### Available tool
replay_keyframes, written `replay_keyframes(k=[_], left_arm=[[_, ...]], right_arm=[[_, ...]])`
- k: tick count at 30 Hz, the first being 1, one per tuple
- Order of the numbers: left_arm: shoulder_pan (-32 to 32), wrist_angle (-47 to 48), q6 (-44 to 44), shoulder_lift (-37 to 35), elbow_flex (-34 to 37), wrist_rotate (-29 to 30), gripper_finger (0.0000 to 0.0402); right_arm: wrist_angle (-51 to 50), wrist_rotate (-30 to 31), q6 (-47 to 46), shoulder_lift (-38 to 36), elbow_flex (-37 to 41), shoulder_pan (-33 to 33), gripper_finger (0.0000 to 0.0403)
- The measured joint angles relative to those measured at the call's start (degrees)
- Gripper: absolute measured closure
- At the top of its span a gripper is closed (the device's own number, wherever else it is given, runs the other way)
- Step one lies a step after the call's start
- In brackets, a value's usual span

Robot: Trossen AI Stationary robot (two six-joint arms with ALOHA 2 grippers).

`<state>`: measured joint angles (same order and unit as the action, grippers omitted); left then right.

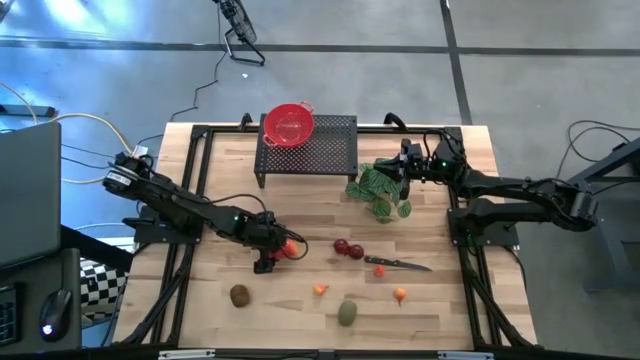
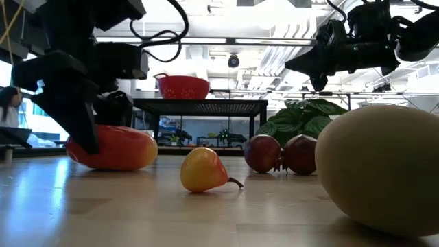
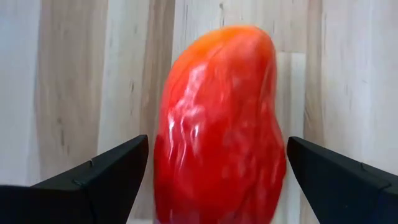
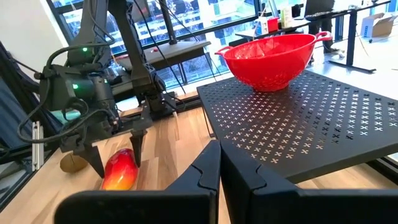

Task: Pick & Place Fruit
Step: Put the red mango in the red strainer bowl on the shelf

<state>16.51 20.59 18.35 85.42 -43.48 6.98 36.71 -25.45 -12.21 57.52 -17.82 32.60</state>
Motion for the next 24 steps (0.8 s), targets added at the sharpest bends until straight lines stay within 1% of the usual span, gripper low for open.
replay_keyframes(k=[9, 12, 19, 24], left_arm=[[0.00, -1.18, 0.14, 1.31, 0.00, -0.04, 0.0029], [0.00, -1.04, 0.20, 1.38, 0.09, -0.11, 0.0046], [0.00, -1.12, 0.20, 1.38, 0.09, -0.13, 0.0101], [0.00, -1.12, 0.22, 1.38, 0.09, -0.13, 0.0113]], right_arm=[[0.00, 0.00, 0.00, 0.00, 0.00, 0.00, 0.0400], [-0.04, 0.00, 0.00, 0.00, 0.00, 0.00, 0.0400], [-0.02, 0.01, 0.00, 0.00, 0.00, 0.02, 0.0400], [-0.02, 0.00, 0.00, 0.00, 0.00, 0.00, 0.0400]])
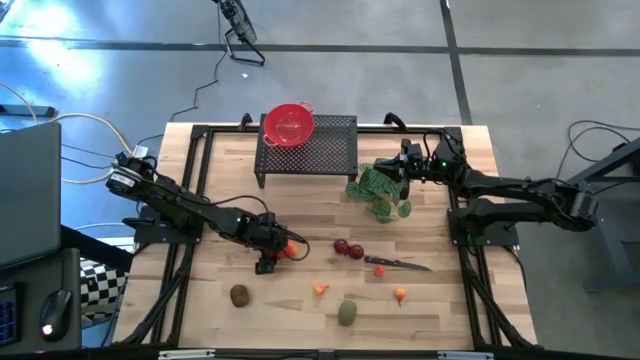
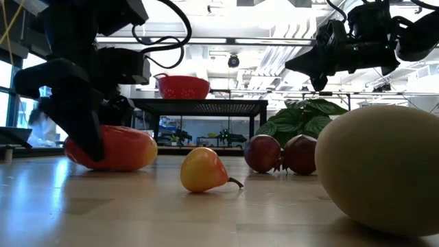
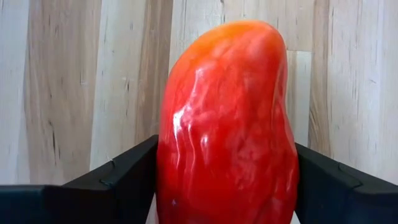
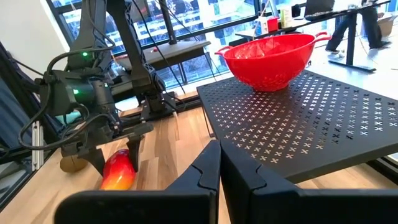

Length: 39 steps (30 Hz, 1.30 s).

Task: Pick & Place Fruit
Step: Put the red mango in the red strainer bowl on the shelf

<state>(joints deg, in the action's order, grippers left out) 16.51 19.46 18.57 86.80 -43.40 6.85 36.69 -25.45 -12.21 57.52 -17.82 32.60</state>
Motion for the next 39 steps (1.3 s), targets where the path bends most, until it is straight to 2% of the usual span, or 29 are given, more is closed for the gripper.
replay_keyframes(k=[29, 34, 39], left_arm=[[0.00, 0.22, 2.71, -0.02, -0.29, -2.03, 0.0110], [0.00, 1.45, 1.47, -0.02, -2.50, -2.03, 0.0110], [0.00, 8.08, -1.82, -0.02, -7.07, -0.15, 0.0110]], right_arm=[[0.01, 0.00, 0.02, 0.00, 0.00, 0.00, 0.0400], [0.00, 0.00, 0.42, 0.00, 0.00, 0.01, 0.0400], [0.00, 0.00, 0.44, 0.00, 0.00, 0.02, 0.0400]])
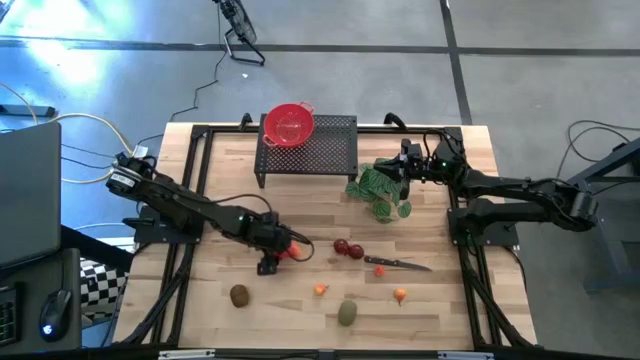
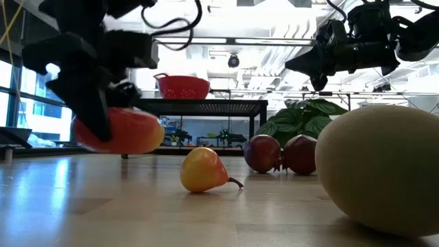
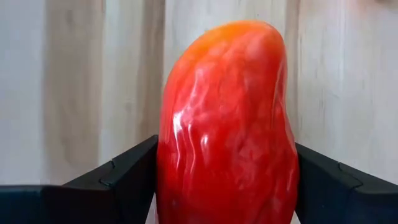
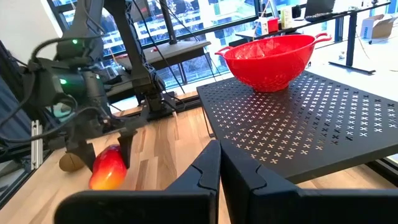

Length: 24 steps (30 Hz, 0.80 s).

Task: Pick & Place Fruit
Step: Put the red mango in the red strainer bowl on the shelf

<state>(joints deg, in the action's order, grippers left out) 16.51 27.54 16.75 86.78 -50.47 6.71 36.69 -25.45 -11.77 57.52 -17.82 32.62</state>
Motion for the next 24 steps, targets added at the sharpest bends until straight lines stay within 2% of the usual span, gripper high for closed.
replay_keyframes(k=[3, 12, 24], left_arm=[[-0.03, 3.41, -1.31, 0.00, -2.67, 1.64, 0.0110], [-3.90, 8.84, -1.92, 0.00, -11.59, 1.67, 0.0110], [-14.46, 15.70, -4.13, 0.00, -30.13, 2.00, 0.0110]], right_arm=[[0.00, 0.00, 0.00, 0.00, 0.00, 0.00, 0.0400], [0.00, -0.04, 0.00, 0.00, 0.00, 0.00, 0.0400], [0.00, -0.20, 0.02, 0.00, 0.00, 0.00, 0.0400]])
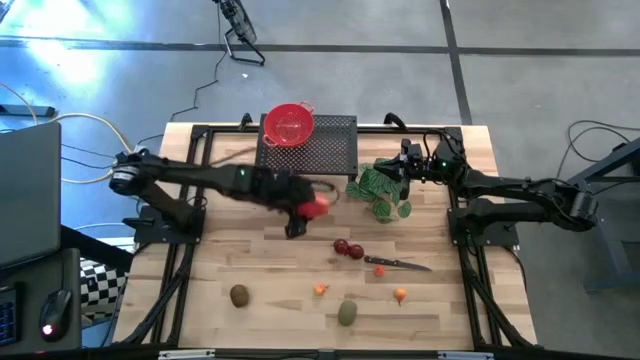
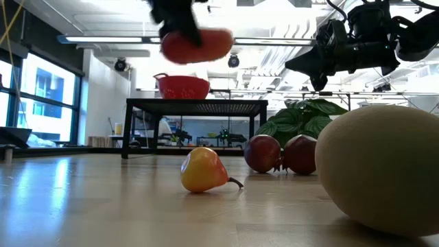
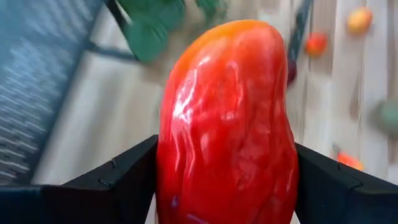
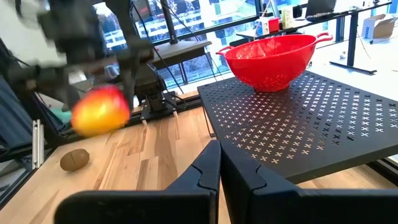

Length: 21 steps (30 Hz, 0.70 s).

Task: Pick & Place Fruit
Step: Put the red mango in the red strainer bowl on the shelf

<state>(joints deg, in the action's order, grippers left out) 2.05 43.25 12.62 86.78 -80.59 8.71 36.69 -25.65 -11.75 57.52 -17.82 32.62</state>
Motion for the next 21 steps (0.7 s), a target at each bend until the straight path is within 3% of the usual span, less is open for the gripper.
replay_keyframes(k=[6, 12, 21], left_arm=[[-6.71, 1.94, -3.93, 0.00, -10.14, 0.06, 0.0110], [-13.61, 1.79, -8.61, -0.02, -17.73, 3.92, 0.0110], [-24.92, 0.66, -9.39, 0.00, -20.20, 4.09, 0.0110]], right_arm=[[-0.04, 0.00, 0.00, 0.00, 0.00, -0.02, 0.0400], [-0.07, 0.00, 0.01, 0.00, 0.00, -0.01, 0.0400], [-0.09, 0.00, 0.00, 0.00, 0.00, 0.00, 0.0400]])
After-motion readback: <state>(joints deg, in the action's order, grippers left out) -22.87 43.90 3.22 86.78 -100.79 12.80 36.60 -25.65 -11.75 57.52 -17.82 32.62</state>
